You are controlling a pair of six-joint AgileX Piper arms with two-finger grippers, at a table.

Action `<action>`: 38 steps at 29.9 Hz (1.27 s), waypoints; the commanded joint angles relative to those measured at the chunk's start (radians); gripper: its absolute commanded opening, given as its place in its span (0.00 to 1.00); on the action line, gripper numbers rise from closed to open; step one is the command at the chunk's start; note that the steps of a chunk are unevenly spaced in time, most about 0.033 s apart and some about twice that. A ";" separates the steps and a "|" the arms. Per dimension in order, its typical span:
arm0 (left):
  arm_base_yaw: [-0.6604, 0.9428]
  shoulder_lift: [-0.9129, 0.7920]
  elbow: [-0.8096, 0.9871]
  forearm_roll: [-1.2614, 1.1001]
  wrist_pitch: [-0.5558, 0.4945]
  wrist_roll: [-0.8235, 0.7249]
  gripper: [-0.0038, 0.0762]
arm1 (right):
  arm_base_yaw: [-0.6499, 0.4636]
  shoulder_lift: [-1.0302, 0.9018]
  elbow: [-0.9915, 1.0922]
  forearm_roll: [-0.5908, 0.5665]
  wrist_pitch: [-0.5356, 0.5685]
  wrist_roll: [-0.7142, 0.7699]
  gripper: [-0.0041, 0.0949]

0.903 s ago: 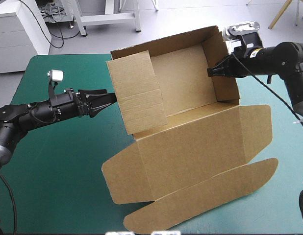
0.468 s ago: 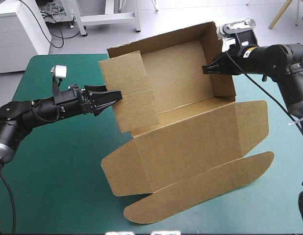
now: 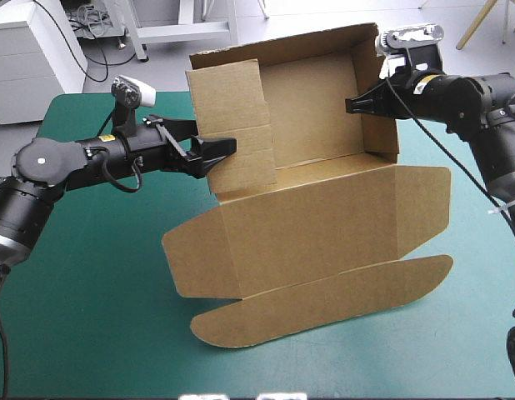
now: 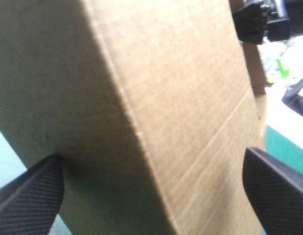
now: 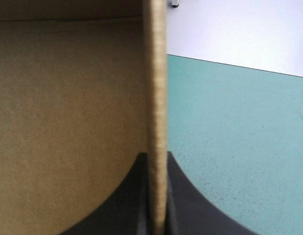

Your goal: Fold the box

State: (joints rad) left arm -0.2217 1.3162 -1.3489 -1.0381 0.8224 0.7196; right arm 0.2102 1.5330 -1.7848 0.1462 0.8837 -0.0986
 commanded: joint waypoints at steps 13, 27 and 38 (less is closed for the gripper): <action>-0.355 0.152 -0.347 1.232 -0.180 -1.102 0.81 | 0.115 -0.042 -0.027 -0.229 -0.206 0.281 0.03; -0.385 0.170 -0.346 1.361 -0.214 -1.319 0.09 | 0.115 -0.042 -0.027 -0.238 -0.186 0.306 0.03; -0.383 0.212 -0.346 1.361 -0.194 -1.265 0.04 | 0.115 -0.023 -0.027 -0.238 -0.053 0.304 0.03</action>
State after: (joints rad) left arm -0.5927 1.5498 -1.6583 0.3520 0.7376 -0.5730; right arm 0.3208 1.5329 -1.7845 -0.1208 0.8613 0.2110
